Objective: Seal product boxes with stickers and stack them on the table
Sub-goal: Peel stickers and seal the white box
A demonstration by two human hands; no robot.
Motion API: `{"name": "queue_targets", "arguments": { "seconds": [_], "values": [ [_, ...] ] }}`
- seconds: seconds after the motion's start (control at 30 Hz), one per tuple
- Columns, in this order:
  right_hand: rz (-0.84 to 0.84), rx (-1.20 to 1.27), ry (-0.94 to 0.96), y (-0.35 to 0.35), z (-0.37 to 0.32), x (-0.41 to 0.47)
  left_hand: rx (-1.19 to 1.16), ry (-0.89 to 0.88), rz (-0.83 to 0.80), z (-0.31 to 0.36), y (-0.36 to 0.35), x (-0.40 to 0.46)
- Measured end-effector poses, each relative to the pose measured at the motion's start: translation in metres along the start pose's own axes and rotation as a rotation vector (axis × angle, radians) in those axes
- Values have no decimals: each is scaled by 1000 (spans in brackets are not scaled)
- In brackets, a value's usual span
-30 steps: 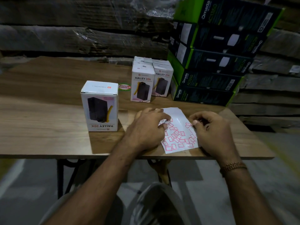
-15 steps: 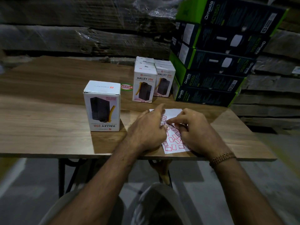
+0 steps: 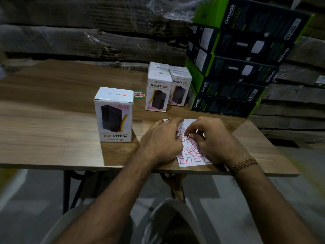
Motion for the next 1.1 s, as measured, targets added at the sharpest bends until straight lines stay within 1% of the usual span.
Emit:
{"name": "queue_targets", "arguments": {
  "seconds": [0.13, 0.27, 0.47, 0.63, 0.83, 0.9, 0.97, 1.1],
  "values": [
    [-5, -8, 37, 2, 1, 4, 39, 4, -10, 0, -1, 1],
    [-8, -18, 32, -1, 0, 5, 60, 12, -16, 0, -2, 1],
    [12, 24, 11, -3, 1, -1, 143, -42, -26, 7, 0, -1],
    [15, 98, -41, -3, 8, -5, 190, -68, -27, 8, -1, 2],
    [64, 175, -113, 3, 12, -11, 224, -76, -55, 8, -2, 3],
    [89, 227, -148, 6, 12, -13, 207, -73, -54, 10, -1, 1],
    [105, 268, -174, 9, 12, -15, 142, -72, -32, 9, 1, 0],
    [134, 299, -143, 19, 1, -18, -78, -146, 113, 2, 4, -2]
  ]
}}
Point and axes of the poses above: each hand's wrist, its own x-axis towards the middle knuckle, its own y-axis out of the back of the hand, z = x × y, the point moved 6 cm from there along x, towards the middle knuckle, and after that the axes turned 5 degrees about -z, right-handed, at the moved point
